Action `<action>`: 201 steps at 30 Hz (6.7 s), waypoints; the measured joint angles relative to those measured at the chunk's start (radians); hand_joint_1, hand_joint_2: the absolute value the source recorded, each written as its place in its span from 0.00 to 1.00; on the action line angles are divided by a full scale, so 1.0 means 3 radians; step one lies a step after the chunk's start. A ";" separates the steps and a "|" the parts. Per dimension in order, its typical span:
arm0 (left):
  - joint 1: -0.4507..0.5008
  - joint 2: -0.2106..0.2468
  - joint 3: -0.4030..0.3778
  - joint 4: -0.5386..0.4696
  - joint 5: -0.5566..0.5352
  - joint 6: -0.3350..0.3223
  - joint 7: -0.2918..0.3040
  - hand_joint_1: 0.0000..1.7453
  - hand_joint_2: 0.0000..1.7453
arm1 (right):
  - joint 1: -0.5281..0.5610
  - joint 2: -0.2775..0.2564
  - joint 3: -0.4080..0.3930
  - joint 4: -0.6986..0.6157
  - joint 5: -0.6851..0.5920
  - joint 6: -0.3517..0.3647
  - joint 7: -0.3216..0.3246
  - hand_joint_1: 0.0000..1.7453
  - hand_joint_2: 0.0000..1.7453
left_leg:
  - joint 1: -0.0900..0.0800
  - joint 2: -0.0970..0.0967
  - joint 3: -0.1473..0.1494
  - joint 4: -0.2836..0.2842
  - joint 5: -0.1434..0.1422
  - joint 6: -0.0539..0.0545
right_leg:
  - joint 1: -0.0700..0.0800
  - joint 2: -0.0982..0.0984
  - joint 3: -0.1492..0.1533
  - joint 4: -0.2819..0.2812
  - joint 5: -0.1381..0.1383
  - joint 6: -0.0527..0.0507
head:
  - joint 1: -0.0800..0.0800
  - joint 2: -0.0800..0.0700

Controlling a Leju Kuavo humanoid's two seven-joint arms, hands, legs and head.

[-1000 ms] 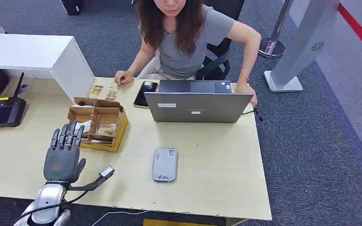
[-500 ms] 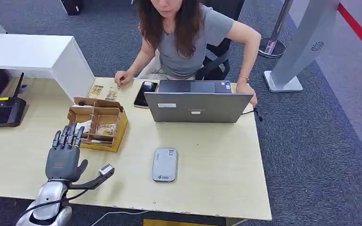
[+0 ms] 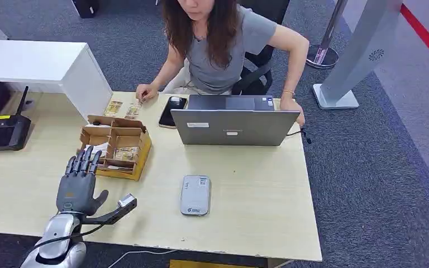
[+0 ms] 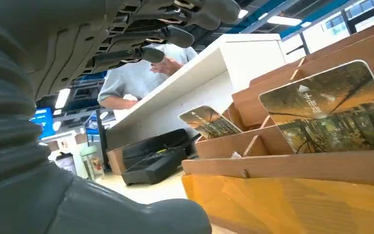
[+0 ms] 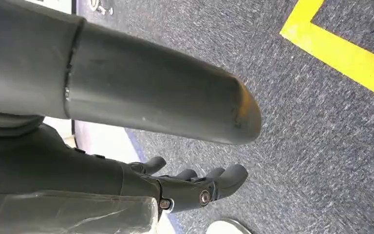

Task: Pass the card to the sensor for recognition and then transmit it.

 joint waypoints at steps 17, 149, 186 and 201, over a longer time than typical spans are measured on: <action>-0.0098 0.0020 0.0001 0.0114 0.0057 0.0004 -0.0118 0.00 1.00 | -0.0008 -0.0006 0.0003 0.0000 0.0042 0.0022 -0.0008 0.00 0.00 | 0.0000 0.0000 0.0000 0.0000 0.0000 0.0000 | 0.0000 0.0000 0.0000 0.0000 0.0000 0.0000 | -0.0001 0.0000; -0.0725 -0.0142 -0.0312 0.0779 0.0473 0.0178 -0.0576 1.00 1.00 | -0.0134 -0.0036 0.0327 -0.0011 0.0072 0.0106 0.0006 0.00 0.00 | 0.0000 0.0001 0.0000 0.0004 0.0001 0.0000 | 0.0000 0.0001 0.0000 0.0001 0.0002 0.0003 | 0.0000 0.0000; -0.1151 0.0236 -0.0240 -0.0325 0.0566 0.0174 -0.0413 1.00 1.00 | -0.0130 -0.0028 0.0327 -0.0009 0.0030 0.0107 -0.0003 0.00 0.00 | 0.0000 0.0000 0.0000 0.0004 0.0003 0.0002 | 0.0000 0.0000 0.0001 0.0002 0.0004 0.0003 | 0.0000 0.0000; -0.1311 0.0289 -0.0167 0.0150 0.0047 0.0364 -0.0202 1.00 1.00 | -0.0137 -0.0024 0.0329 -0.0009 0.0029 0.0114 0.0027 0.00 0.00 | 0.0000 0.0001 0.0000 0.0004 0.0003 0.0002 | 0.0000 0.0001 0.0001 0.0002 0.0004 0.0003 | 0.0000 0.0000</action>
